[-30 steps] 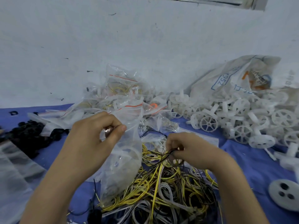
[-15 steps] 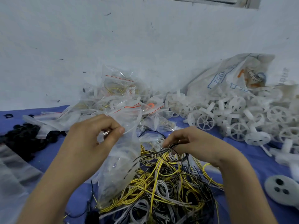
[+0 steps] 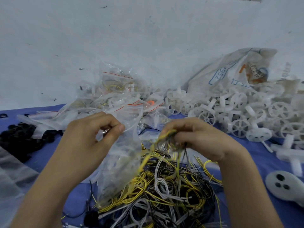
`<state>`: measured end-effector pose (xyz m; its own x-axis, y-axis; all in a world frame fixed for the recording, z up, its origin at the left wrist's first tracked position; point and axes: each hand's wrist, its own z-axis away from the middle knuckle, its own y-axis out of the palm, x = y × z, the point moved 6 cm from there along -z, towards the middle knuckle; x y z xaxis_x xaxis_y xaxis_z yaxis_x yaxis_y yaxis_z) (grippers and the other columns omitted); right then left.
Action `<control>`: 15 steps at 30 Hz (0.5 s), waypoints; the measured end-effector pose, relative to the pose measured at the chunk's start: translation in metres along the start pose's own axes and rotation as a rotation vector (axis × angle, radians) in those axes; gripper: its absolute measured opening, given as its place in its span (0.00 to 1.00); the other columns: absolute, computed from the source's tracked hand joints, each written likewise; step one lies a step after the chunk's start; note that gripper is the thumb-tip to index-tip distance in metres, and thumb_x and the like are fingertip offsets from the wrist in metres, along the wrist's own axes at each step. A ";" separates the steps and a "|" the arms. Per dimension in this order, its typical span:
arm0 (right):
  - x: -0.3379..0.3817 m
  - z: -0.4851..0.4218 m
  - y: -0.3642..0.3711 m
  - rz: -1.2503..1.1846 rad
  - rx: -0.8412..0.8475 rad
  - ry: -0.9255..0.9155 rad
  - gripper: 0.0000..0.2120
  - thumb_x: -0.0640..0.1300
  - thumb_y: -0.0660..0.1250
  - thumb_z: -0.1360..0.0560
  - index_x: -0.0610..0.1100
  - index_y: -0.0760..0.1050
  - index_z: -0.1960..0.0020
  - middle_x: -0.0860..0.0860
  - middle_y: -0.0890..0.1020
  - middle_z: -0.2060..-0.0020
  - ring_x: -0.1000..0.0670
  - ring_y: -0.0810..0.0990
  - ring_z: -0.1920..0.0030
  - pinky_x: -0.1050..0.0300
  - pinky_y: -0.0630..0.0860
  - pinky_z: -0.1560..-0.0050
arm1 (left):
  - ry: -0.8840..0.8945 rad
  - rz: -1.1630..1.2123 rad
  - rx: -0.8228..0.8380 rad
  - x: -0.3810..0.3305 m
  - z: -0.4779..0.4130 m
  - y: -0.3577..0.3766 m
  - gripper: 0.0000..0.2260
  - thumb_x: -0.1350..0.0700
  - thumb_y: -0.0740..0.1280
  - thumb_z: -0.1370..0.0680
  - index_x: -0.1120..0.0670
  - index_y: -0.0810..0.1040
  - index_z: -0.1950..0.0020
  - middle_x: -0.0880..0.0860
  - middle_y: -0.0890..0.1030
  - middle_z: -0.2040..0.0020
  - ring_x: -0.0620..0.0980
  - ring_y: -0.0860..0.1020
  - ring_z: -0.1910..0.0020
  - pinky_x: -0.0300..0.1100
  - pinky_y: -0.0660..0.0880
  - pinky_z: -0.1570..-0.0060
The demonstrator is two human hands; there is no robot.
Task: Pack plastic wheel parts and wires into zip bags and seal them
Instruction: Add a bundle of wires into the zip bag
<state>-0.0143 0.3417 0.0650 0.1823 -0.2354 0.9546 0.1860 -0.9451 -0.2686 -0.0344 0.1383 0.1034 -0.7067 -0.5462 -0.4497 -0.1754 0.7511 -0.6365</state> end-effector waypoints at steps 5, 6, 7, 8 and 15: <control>0.021 0.007 -0.034 -0.616 -0.343 -0.303 0.09 0.38 0.64 0.34 0.46 0.81 0.57 0.50 0.81 0.67 0.49 0.81 0.64 0.41 0.74 0.50 | 0.015 -0.014 0.005 -0.002 0.000 0.002 0.07 0.58 0.68 0.27 0.50 0.79 0.64 0.44 0.80 0.66 0.36 0.75 0.60 0.23 0.65 0.62; 0.024 0.011 -0.041 -0.671 -0.393 -0.352 0.09 0.38 0.64 0.33 0.44 0.79 0.55 0.50 0.81 0.67 0.49 0.81 0.63 0.42 0.74 0.50 | 0.018 -0.013 0.015 -0.002 0.000 0.003 0.06 0.57 0.68 0.26 0.50 0.79 0.64 0.44 0.80 0.65 0.38 0.76 0.58 0.25 0.65 0.62; 0.025 0.015 -0.046 -0.712 -0.423 -0.382 0.09 0.39 0.63 0.34 0.44 0.77 0.54 0.51 0.81 0.66 0.49 0.81 0.63 0.43 0.74 0.50 | 0.020 -0.006 0.027 -0.002 0.000 0.004 0.06 0.57 0.68 0.26 0.50 0.80 0.64 0.45 0.80 0.64 0.40 0.76 0.58 0.26 0.66 0.61; 0.025 0.017 -0.050 -0.742 -0.435 -0.398 0.09 0.39 0.62 0.34 0.44 0.76 0.55 0.51 0.80 0.66 0.50 0.81 0.64 0.45 0.76 0.50 | 0.025 0.000 0.036 -0.003 0.000 0.006 0.06 0.57 0.68 0.26 0.50 0.80 0.63 0.45 0.80 0.64 0.42 0.76 0.57 0.28 0.66 0.61; 0.020 0.026 -0.028 0.049 -0.055 -0.214 0.20 0.22 0.56 0.28 0.42 0.80 0.59 0.49 0.80 0.68 0.51 0.75 0.69 0.56 0.74 0.65 | 0.033 -0.009 0.047 -0.003 0.001 0.009 0.06 0.59 0.68 0.26 0.51 0.79 0.63 0.46 0.80 0.64 0.40 0.75 0.58 0.26 0.66 0.61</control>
<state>0.0093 0.3691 0.0887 0.3917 -0.2331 0.8901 0.1201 -0.9461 -0.3006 -0.0330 0.1467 0.0988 -0.7278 -0.5398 -0.4230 -0.1504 0.7274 -0.6695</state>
